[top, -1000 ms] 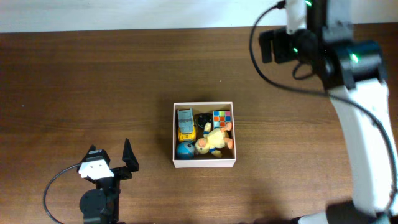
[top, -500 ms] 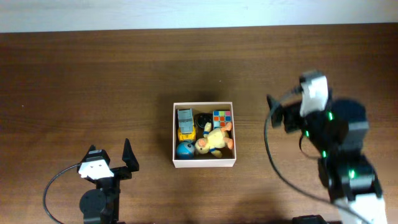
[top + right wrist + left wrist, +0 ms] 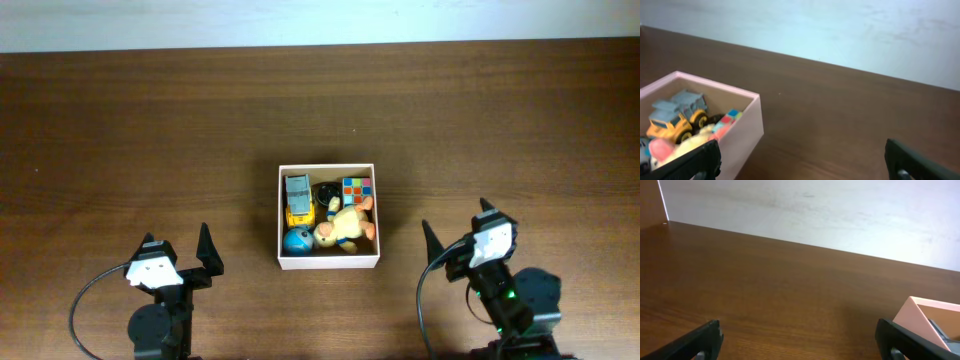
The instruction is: Pack container
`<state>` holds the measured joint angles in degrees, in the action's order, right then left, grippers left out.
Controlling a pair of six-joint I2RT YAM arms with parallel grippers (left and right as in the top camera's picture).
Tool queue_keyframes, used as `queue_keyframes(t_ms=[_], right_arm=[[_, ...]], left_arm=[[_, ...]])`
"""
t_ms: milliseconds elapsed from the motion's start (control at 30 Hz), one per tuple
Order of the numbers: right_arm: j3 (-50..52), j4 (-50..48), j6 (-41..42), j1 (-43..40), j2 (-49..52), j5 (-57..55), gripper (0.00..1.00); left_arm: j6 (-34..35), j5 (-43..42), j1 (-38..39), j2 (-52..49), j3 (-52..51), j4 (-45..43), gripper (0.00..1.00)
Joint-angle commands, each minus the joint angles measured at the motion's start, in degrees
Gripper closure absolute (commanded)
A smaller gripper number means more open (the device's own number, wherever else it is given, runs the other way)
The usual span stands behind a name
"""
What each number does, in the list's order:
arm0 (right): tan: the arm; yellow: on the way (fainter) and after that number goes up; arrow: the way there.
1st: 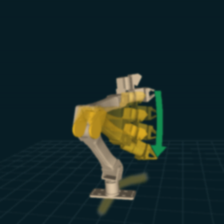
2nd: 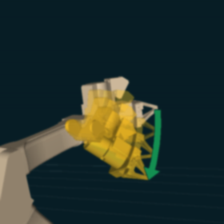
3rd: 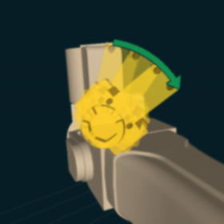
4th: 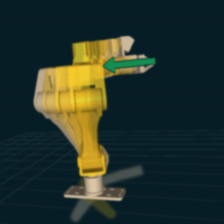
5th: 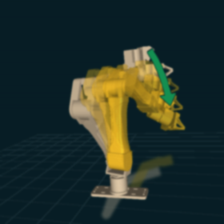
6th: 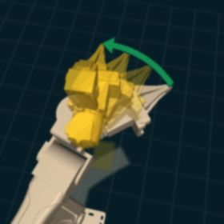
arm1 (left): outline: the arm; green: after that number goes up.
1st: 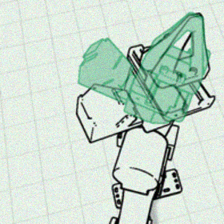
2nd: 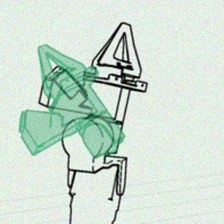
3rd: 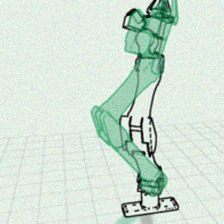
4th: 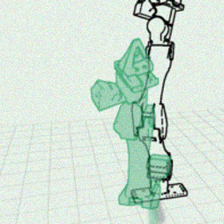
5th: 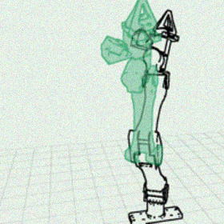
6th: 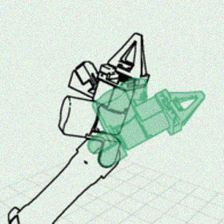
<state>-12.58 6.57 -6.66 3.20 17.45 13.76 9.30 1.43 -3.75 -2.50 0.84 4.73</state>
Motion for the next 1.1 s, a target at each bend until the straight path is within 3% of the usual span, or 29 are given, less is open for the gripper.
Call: queue_keyframes(t_ms=[0,500,1067], right_arm=[[1.84,0.04,-0.44,3.21,-3.65,-5.73,0.01],[9.64,1.55,-0.42,4.15,-12.63,-5.29,0.01],[10.34,1.73,-0.42,4.13,-17.29,-8.44,0.01]], left_arm=[[0.26,-0.83,-0.33,0.44,-0.33,0.04,0.01],[0.26,-0.83,-0.33,0.44,-0.33,0.04,0.01],[0.26,-0.83,-0.33,0.44,-0.33,0.04,0.01]])
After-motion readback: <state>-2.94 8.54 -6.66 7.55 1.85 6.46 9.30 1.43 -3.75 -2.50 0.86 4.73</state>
